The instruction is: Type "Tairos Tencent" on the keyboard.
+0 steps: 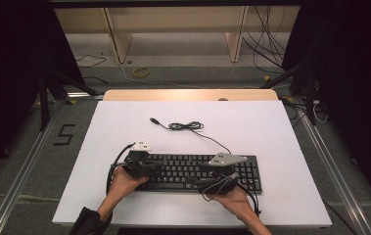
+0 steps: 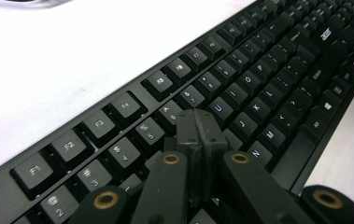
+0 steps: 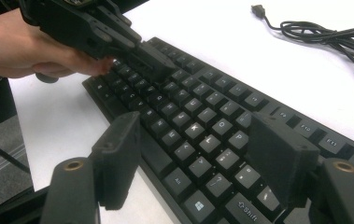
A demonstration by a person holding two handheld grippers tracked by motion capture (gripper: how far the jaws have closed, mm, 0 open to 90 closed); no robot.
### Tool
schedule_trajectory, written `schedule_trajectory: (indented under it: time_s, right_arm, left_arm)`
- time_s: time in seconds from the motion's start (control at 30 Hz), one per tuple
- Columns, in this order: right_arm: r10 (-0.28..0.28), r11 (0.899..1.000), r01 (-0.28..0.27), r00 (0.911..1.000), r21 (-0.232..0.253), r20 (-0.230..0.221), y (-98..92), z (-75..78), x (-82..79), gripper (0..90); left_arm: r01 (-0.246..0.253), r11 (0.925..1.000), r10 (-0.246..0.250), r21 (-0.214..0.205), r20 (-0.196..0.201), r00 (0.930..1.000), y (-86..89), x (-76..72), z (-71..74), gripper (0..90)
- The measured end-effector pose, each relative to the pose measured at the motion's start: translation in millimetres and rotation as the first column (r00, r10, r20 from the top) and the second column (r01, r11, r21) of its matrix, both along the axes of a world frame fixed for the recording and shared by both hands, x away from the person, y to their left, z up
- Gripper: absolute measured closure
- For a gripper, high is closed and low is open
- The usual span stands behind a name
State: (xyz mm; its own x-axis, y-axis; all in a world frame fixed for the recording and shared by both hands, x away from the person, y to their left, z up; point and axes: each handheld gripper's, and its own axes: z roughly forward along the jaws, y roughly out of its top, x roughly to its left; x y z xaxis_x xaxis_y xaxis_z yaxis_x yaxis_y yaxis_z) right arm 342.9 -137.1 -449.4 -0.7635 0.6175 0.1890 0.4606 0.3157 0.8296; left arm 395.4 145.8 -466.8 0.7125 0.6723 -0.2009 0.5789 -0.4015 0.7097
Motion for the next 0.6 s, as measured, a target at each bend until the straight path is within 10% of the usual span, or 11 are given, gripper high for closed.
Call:
schedule_trajectory:
  time_s: [0.6]
  right_arm:
    - [-0.008, 1.0, 0.008, 1.0, 0.011, -0.001, -6.6, 0.7, -3.6, 34.2]
  left_arm:
    - [0.002, 0.9983, -0.001, 0.058, -0.026, 0.9997, -7.4, 5.5, -6.6, 89.2]
